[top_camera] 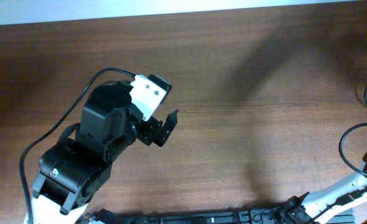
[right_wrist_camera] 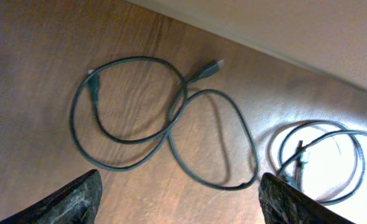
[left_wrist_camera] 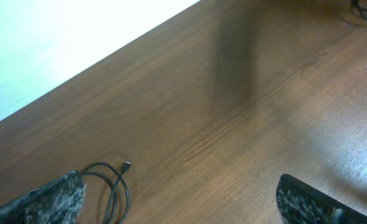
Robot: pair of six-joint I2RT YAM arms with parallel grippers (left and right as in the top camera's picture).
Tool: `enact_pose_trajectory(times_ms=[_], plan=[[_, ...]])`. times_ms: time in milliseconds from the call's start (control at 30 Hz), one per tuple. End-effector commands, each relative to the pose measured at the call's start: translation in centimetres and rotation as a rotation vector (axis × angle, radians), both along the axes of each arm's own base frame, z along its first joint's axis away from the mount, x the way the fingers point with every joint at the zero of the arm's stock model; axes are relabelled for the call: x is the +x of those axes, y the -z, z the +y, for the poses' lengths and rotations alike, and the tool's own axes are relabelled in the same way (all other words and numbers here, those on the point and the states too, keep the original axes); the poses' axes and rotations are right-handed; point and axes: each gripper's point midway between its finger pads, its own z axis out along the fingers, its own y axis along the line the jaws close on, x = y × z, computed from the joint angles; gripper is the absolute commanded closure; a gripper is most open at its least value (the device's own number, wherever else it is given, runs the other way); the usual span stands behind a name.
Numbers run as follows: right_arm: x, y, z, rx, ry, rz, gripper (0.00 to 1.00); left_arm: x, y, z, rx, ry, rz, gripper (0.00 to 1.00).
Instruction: Untangle cables
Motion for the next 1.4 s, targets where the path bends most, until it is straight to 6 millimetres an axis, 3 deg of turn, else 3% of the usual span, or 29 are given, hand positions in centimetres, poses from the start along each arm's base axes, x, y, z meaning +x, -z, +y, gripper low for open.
enact_pose_trajectory(times_ms=[0, 233, 433, 567, 633, 767, 933, 1200, 1367], plan=[[1.0, 0.9, 1.0, 0.075, -0.053, -0.056, 0.19, 0.2, -0.3, 0.2, -0.005, -0.020, -0.005, 0.01], [6.7, -0.4, 6.7, 0.236, -0.509, -0.310, 0.18, 0.2, -0.3, 0.2, -0.005, -0.020, -0.005, 0.01], [9.0, -0.4, 10.4, 0.286, -0.623, -0.318, 0.15, 0.2, -0.3, 0.2, -0.005, -0.020, -0.005, 0.01], [11.2, -0.2, 14.5, 0.326, -0.711, -0.293, 0.11, 0.2, -0.3, 0.2, -0.005, -0.020, -0.005, 0.01], [12.7, -0.2, 17.1, 0.340, -0.772, -0.282, 0.02, 0.2, -0.3, 0.2, -0.005, -0.020, -0.005, 0.01], [14.9, -0.2, 21.6, 0.357, -0.878, -0.266, 0.01, 0.2, -0.3, 0.2, -0.005, -0.020, -0.005, 0.01], [17.5, -0.1, 29.7, 0.385, -1.057, -0.235, 0.01, 0.2, -0.3, 0.2, -0.006, -0.020, -0.005, 0.01], [18.7, 0.7, 40.5, 0.424, -1.283, -0.170, 0.01, 0.2, -0.3, 0.2, -0.005, -0.020, -0.005, 0.01], [18.6, 2.5, 45.6, 0.464, -1.375, -0.115, 0.01, 0.2, -0.3, 0.2, -0.005, -0.020, -0.005, 0.01]])
